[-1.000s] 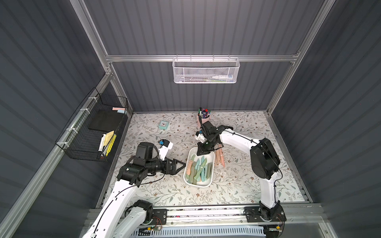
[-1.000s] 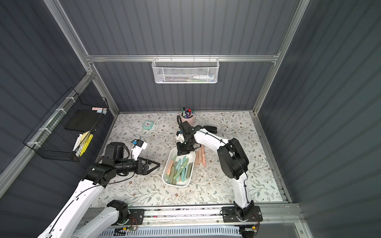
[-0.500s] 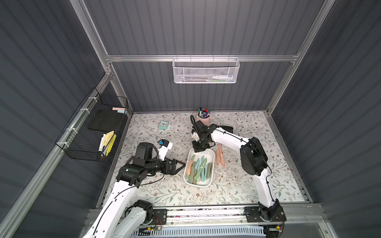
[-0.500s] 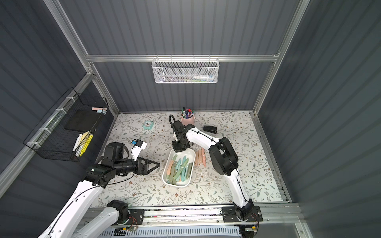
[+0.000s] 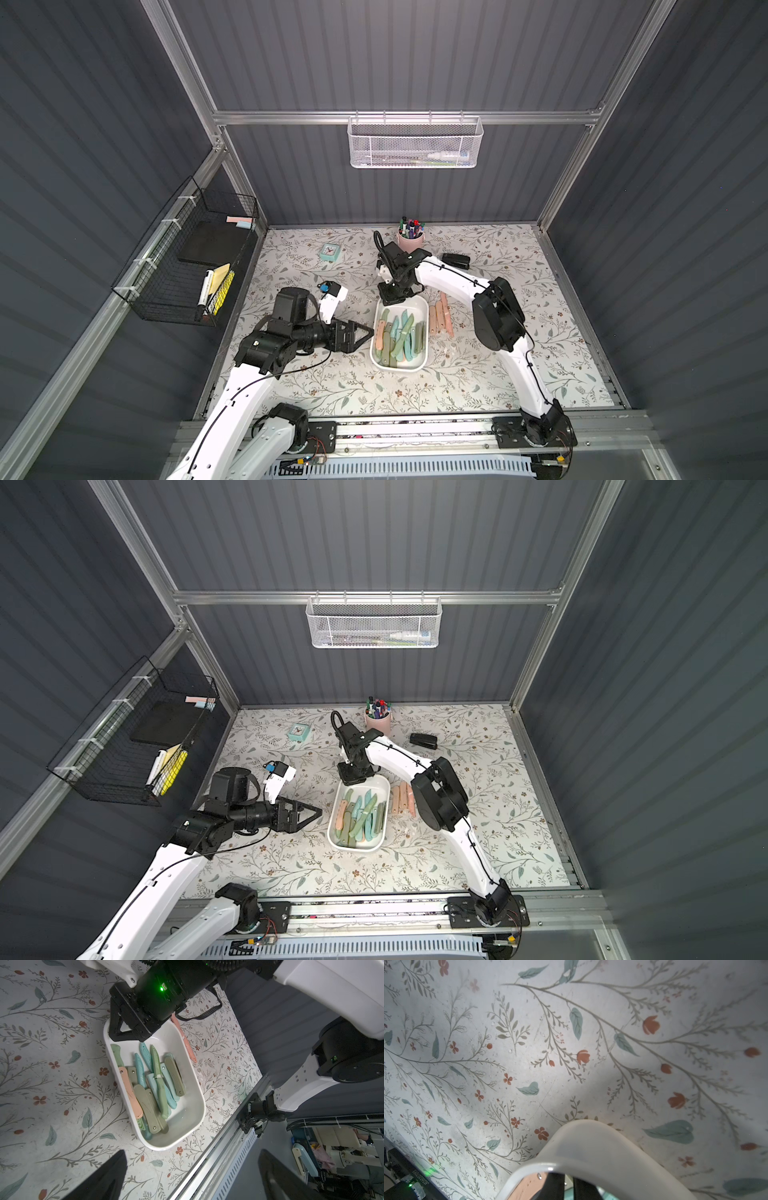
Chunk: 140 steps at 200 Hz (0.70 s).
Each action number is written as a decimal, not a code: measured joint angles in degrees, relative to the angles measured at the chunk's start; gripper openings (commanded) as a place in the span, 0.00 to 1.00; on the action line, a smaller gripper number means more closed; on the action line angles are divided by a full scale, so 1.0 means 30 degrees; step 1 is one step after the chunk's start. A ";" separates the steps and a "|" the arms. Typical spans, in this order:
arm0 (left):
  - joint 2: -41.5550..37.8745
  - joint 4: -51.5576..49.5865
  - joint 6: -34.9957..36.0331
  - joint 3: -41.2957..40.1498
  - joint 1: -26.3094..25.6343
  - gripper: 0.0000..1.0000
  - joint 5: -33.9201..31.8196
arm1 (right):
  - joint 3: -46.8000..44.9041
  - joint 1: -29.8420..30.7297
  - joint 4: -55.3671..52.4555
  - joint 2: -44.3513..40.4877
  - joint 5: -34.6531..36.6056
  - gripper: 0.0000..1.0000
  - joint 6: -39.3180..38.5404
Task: Take the fruit knife out of the storage box
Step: Adjust the storage box at the center of the board.
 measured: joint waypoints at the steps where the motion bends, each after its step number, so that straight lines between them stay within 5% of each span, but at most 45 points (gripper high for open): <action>1: 0.0000 0.0000 0.0000 0.0000 0.0000 1.00 0.0000 | 0.0000 0.0000 0.0000 0.0007 -0.0015 0.14 0.0000; 100: -0.0036 -0.0007 0.0000 0.0000 0.0000 0.99 0.0000 | -0.0073 0.0437 0.0364 -0.0029 -0.1413 0.17 -0.0007; 140: -0.0036 -0.0007 0.0000 0.0000 0.0000 1.00 -0.0066 | -0.3271 0.0561 0.1042 -0.2856 -0.0393 0.41 0.0568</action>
